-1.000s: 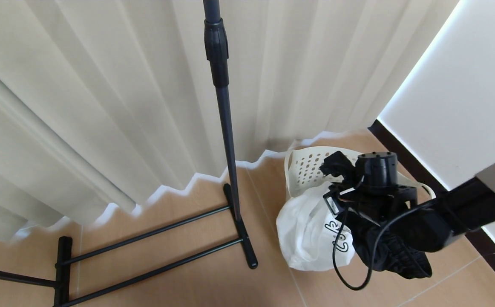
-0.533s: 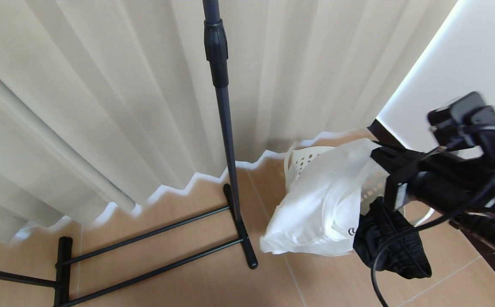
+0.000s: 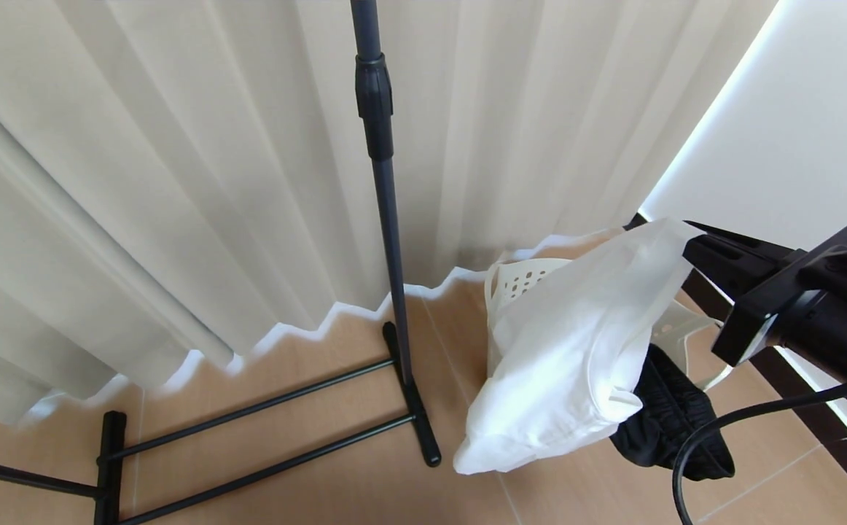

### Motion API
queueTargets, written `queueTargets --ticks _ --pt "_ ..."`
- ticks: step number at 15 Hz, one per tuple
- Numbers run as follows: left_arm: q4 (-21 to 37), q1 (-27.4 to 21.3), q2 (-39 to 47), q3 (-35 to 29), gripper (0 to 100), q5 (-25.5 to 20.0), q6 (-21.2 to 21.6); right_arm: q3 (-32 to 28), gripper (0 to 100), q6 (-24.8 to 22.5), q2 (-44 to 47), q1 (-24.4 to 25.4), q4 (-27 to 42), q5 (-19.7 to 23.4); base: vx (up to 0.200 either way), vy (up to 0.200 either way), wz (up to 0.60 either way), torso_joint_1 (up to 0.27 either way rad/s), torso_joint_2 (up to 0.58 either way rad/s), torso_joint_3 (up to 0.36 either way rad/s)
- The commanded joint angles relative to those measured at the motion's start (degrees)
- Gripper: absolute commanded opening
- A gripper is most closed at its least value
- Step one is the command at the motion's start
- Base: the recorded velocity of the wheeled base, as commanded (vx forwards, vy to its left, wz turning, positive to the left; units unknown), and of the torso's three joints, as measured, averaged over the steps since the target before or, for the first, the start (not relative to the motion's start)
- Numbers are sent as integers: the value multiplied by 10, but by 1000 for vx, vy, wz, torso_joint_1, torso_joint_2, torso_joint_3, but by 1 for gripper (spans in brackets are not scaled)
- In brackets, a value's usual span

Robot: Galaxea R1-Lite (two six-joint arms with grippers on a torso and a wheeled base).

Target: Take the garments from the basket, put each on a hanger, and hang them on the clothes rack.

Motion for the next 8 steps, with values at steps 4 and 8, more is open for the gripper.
queueTargets --ticks 4,8 --pt "0 0 1 0 100 0 0 3 0 2 -5 0 -2 3 0 0 0 2 2 204" --pt "0 0 1 0 100 0 0 2 0 3 -7 -3 -17 11 0 0 0 1 2 200"
